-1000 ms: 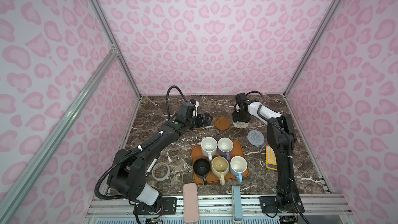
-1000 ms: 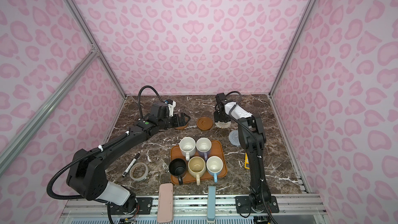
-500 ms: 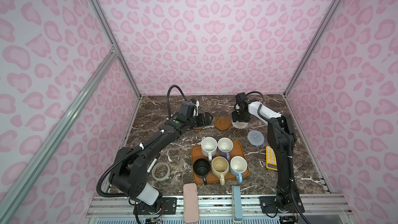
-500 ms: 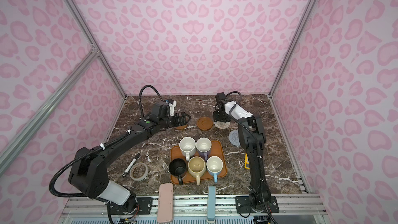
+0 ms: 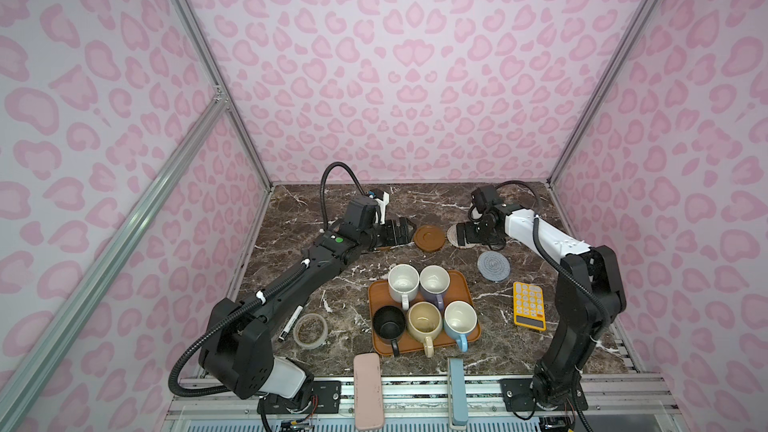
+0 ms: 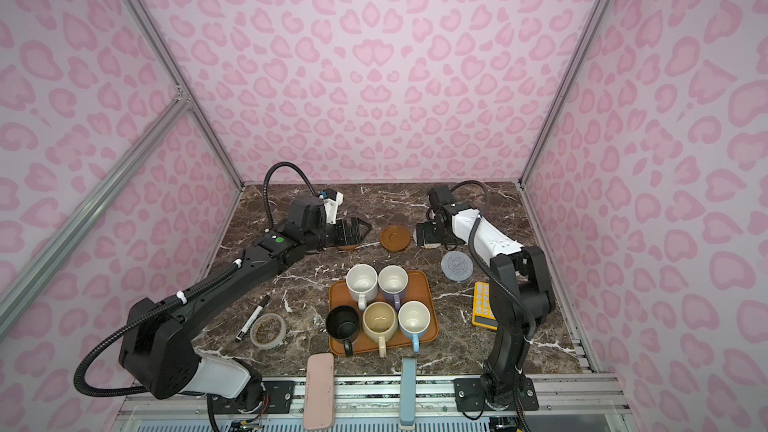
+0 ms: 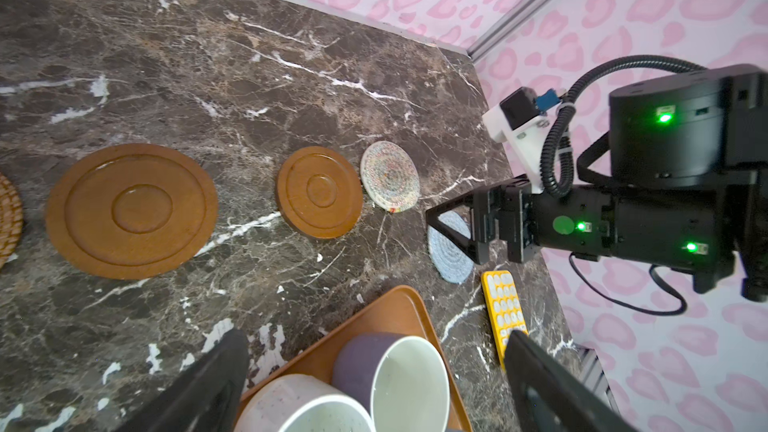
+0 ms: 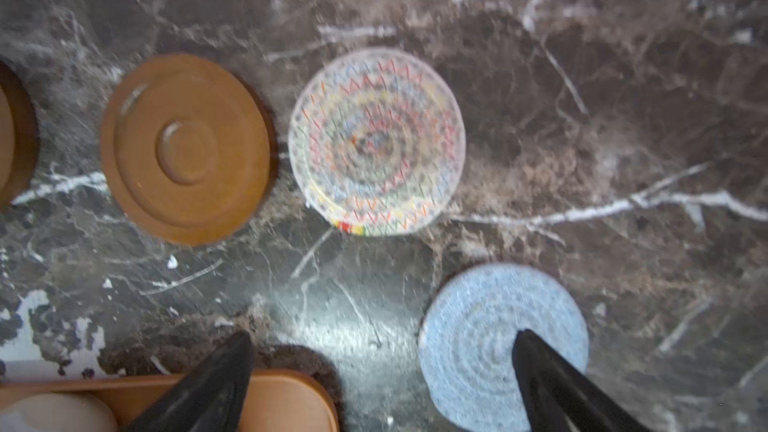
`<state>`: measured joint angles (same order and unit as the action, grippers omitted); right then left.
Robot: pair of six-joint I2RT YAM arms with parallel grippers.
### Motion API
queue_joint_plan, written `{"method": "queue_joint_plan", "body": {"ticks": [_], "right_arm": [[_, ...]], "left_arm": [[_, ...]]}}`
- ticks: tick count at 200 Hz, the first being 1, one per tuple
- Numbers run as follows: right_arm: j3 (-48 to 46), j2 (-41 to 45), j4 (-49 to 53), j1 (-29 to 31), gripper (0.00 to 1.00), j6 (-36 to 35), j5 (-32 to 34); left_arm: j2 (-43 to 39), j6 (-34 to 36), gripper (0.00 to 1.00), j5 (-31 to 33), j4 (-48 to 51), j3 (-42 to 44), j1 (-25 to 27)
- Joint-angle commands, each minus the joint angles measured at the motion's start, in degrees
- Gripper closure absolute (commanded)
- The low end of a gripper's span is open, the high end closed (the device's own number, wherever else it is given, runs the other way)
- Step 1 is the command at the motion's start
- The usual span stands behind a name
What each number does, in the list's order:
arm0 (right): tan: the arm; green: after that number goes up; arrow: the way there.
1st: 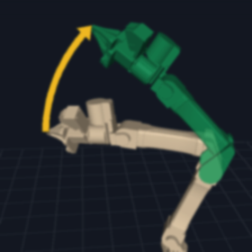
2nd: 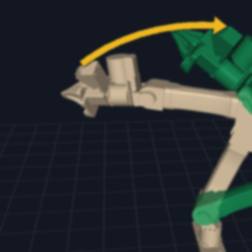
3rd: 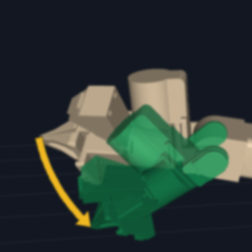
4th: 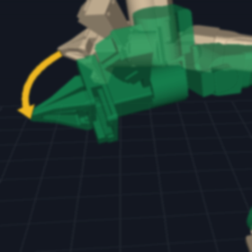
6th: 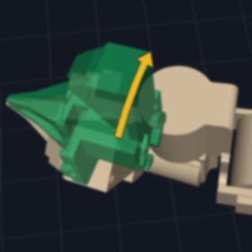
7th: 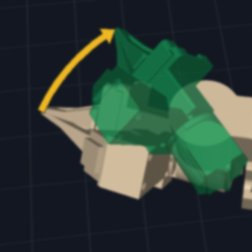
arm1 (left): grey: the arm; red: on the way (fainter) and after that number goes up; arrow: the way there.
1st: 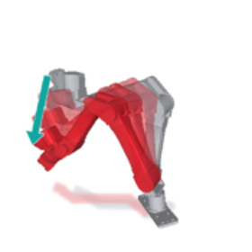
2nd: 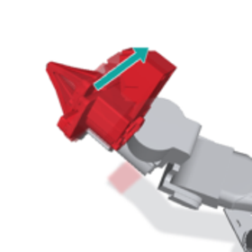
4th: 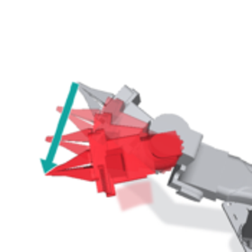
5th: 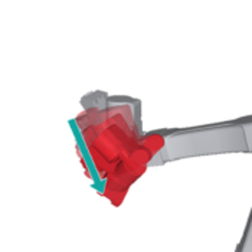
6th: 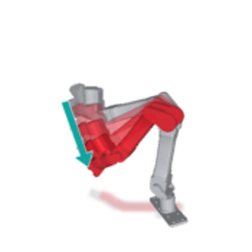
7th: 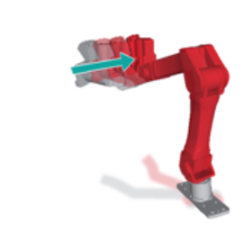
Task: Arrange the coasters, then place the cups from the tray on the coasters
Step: 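Move the right gripper onto the light blue woven coaster, then grasp the light blue coaster and slide it beside the zigzag coaster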
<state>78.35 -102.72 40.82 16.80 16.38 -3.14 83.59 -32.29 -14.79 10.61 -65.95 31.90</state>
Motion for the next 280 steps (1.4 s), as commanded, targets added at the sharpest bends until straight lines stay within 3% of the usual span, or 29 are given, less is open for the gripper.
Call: {"method": "queue_joint_plan", "body": {"ticks": [1, 20, 67, 109, 215, 280], "right_arm": [[-6.4, 4.13, -2.66, -0.8, 0.01, 2.14, 1.41], [-11.07, 6.61, -4.11, -2.03, 0.01, 2.33, 1.12], [-16.1, 5.51, -5.07, -3.98, 0.25, 1.98, 2.51], [-15.52, 1.88, -5.75, -4.38, 0.33, 1.46, 1.9], [-11.75, -4.6, -3.55, -7.2, 0.38, 0.85, 3.3], [-1.51, -11.62, -0.38, -10.11, 0.38, -0.64, 2.82]], "left_arm": [[-1.05, 2.12, 0.02, -1.61, 0.46, -0.26, 1.6], [-1.55, 2.57, 0.02, -0.74, 1.07, -0.32, 3.68], [-1.32, 2.59, 0.02, -0.32, 1.57, -0.54, 6.16], [-2.69, 2.37, 0.02, 1.13, 1.68, 0.73, 6.3], [-0.03, 3.29, 0.02, 1.67, 2.84, -1.45, 6.31], [0.32, 3.08, 0.02, 2.57, 2.59, -1.2, 6.33]]}}
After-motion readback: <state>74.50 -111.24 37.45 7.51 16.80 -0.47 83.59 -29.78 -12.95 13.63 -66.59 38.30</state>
